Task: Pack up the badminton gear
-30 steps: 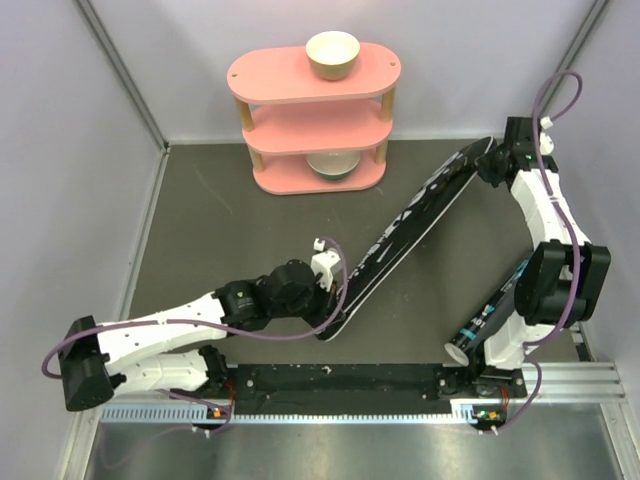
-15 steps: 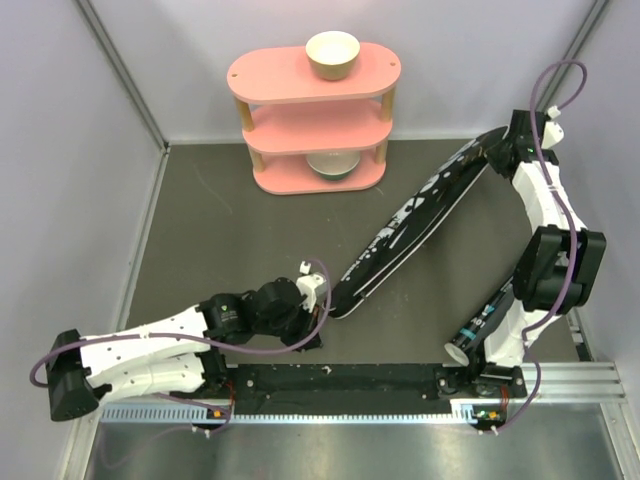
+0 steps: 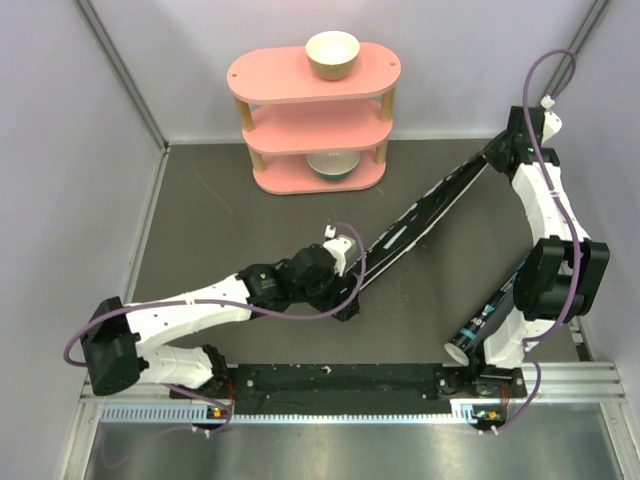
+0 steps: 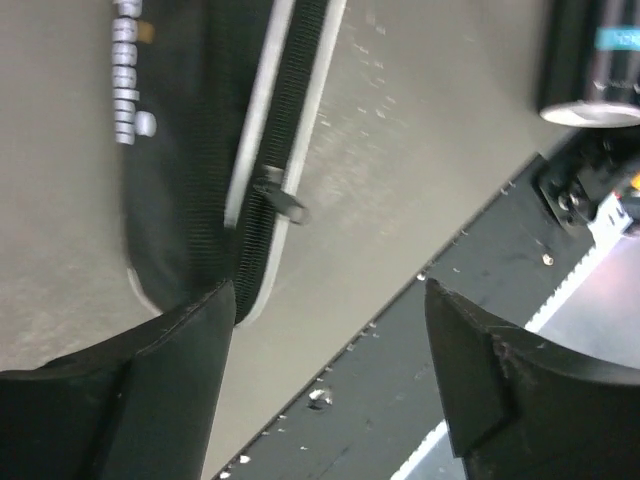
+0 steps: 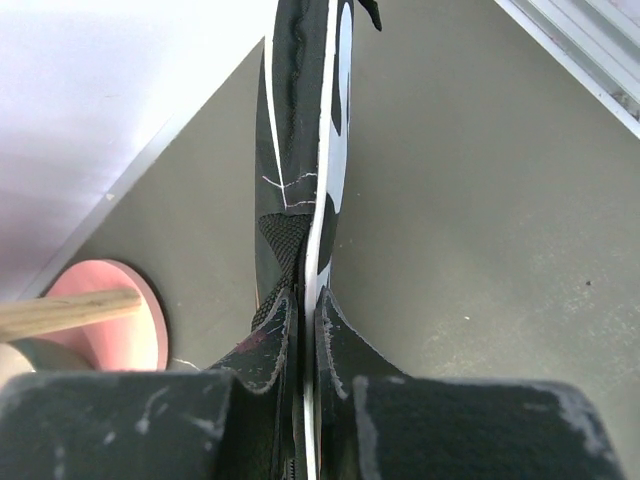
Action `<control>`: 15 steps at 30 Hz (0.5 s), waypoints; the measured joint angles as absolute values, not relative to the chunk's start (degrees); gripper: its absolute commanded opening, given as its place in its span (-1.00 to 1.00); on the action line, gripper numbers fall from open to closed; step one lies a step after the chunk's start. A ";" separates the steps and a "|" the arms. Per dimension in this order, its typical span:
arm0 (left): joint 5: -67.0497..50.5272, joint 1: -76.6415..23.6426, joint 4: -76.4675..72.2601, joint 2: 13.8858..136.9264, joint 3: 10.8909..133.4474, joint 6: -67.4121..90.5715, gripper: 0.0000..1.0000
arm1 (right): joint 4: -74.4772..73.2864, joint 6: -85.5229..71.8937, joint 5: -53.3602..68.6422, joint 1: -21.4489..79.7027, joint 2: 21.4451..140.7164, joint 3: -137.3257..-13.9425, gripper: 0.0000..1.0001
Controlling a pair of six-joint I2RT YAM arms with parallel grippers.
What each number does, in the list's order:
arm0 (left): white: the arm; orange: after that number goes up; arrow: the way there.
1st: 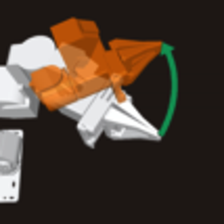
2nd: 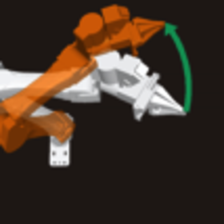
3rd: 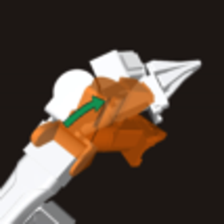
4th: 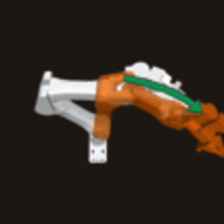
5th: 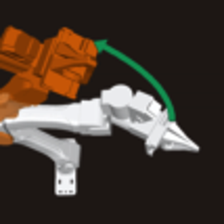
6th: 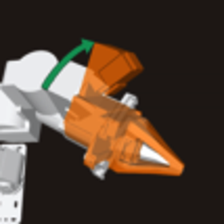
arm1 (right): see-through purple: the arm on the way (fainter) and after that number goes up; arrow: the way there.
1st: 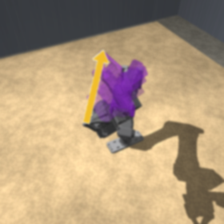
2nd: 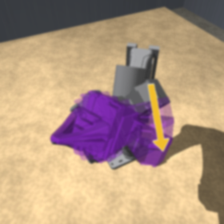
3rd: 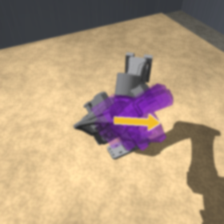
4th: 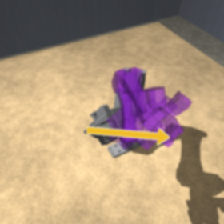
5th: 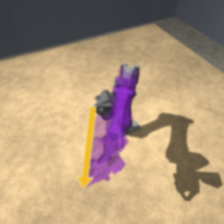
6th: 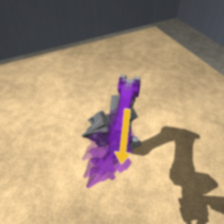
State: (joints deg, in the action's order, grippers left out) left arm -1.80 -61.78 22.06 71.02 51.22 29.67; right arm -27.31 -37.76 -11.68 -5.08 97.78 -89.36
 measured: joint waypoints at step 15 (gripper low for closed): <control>-6.68 -53.17 20.01 81.80 51.44 25.78 0.11 | -32.49 -32.12 -10.04 -5.10 98.04 -93.12 -0.96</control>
